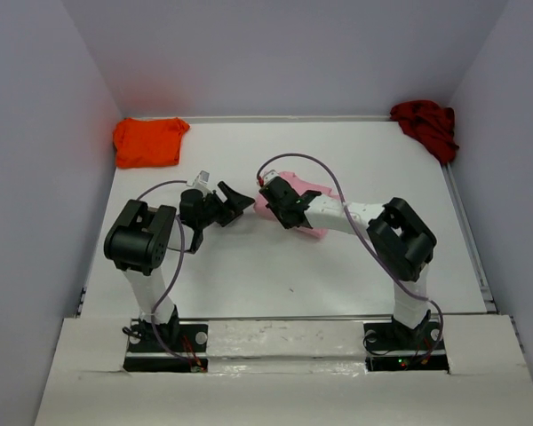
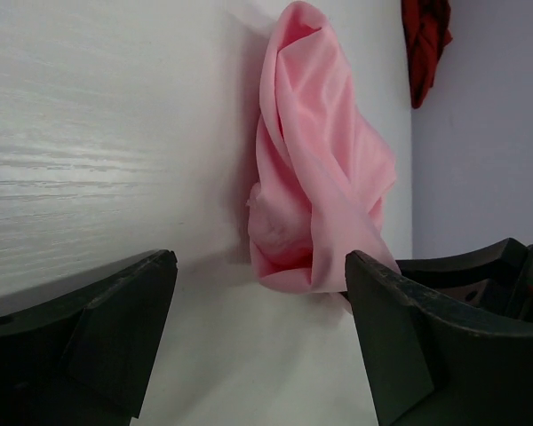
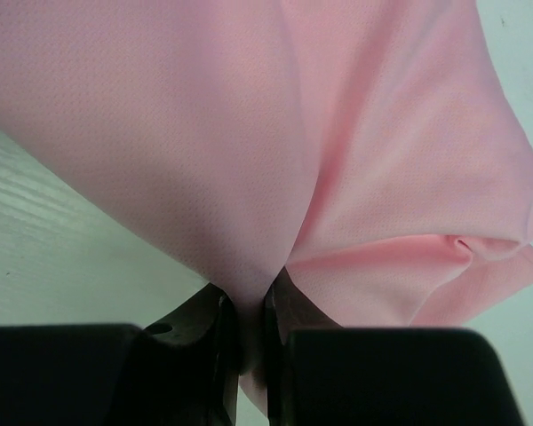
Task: Fold and stack the t-shirts
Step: Neatly place the folded tshirt to the corner
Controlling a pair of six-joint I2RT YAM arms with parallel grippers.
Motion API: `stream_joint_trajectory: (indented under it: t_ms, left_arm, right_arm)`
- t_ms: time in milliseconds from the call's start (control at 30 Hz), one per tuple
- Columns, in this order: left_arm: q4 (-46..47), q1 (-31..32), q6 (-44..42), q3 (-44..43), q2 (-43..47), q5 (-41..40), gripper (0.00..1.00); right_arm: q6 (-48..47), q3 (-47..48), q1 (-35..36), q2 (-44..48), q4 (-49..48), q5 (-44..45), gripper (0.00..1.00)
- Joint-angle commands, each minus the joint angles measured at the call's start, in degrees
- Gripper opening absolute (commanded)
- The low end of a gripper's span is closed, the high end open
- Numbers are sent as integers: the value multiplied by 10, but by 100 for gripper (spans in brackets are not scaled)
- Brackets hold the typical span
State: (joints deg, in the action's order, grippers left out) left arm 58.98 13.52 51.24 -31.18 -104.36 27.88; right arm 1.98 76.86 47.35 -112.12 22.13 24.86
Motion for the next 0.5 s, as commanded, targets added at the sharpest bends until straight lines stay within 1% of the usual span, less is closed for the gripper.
stream_joint_trajectory:
  t_ms: [0,233,467]
  left_arm:
    - [100,-2,61,13,-50,51,92]
    - [220,-2,127,-3,-129,94,92]
    - [324,-7,192,-19,-186,103,92]
  right_arm:
    - [6,-1,5,49,-12,-14,0]
    - [5,-9,5,72,-9,-17,0]
    - [12,-18,5,72,-9,-28,0]
